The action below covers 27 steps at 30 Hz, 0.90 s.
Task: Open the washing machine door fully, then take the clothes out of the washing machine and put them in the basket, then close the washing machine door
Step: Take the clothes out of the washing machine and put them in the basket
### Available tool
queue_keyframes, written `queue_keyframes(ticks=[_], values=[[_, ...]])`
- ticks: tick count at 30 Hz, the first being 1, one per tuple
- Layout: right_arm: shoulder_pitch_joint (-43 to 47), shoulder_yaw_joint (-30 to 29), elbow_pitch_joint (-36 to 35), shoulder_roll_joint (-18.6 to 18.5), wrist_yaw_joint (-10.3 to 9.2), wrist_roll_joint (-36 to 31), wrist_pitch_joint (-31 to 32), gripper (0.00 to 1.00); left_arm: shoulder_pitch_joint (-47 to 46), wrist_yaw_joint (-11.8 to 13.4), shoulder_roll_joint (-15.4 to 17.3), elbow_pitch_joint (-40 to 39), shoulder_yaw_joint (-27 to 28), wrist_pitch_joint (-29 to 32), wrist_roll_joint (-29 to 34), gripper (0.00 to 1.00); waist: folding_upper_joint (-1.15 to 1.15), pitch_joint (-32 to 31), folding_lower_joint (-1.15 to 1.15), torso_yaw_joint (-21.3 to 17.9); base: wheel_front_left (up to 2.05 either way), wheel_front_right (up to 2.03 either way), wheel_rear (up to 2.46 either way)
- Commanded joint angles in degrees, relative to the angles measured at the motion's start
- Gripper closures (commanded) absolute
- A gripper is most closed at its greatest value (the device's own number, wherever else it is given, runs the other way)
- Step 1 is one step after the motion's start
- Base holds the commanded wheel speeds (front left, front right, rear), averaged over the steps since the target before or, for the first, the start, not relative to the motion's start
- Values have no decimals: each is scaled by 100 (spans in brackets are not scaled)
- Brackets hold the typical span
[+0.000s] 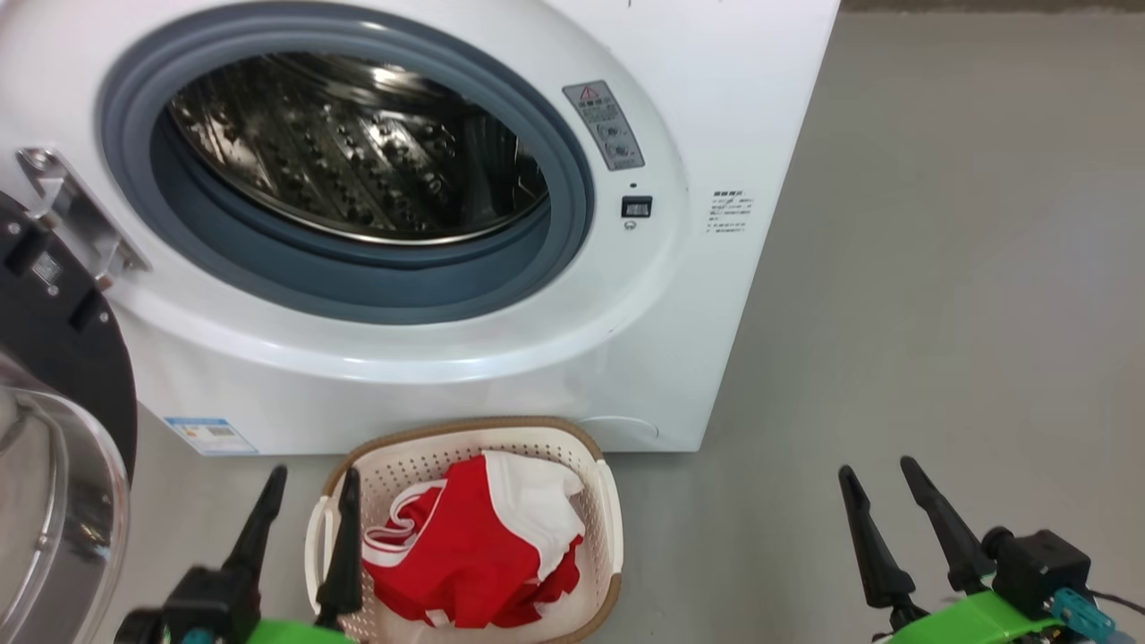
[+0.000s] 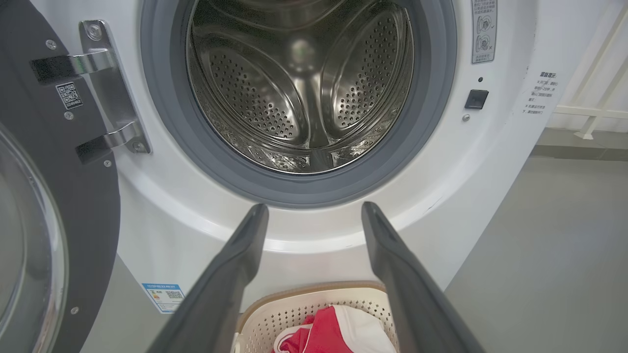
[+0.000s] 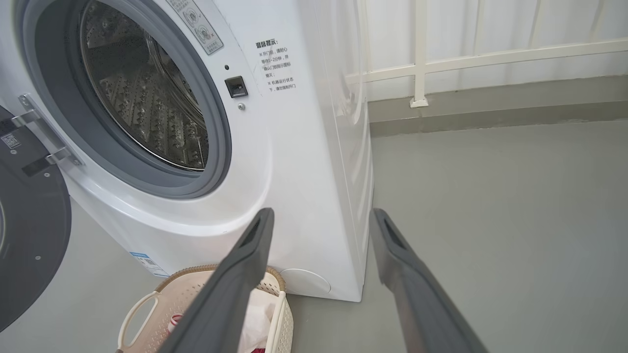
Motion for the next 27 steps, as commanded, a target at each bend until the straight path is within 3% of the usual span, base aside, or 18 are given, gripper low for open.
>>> queue_keyframes(ticks=[1, 10, 27], values=[[27, 82, -148, -93, 42, 47, -38, 0, 70, -56, 120, -220, 214, -29, -20, 0, 0, -96, 0, -16, 0, 0, 0], [215, 34, -194, -113, 42, 35, -38, 0, 597, -12, 120, -668, 271, -29, -41, 0, 0, -159, 0, -58, 0, 0, 0], [183, 29, -173, -118, 42, 27, -38, 0, 580, 11, 120, -753, 172, -29, -86, 0, 0, -122, 0, -48, 0, 0, 0]])
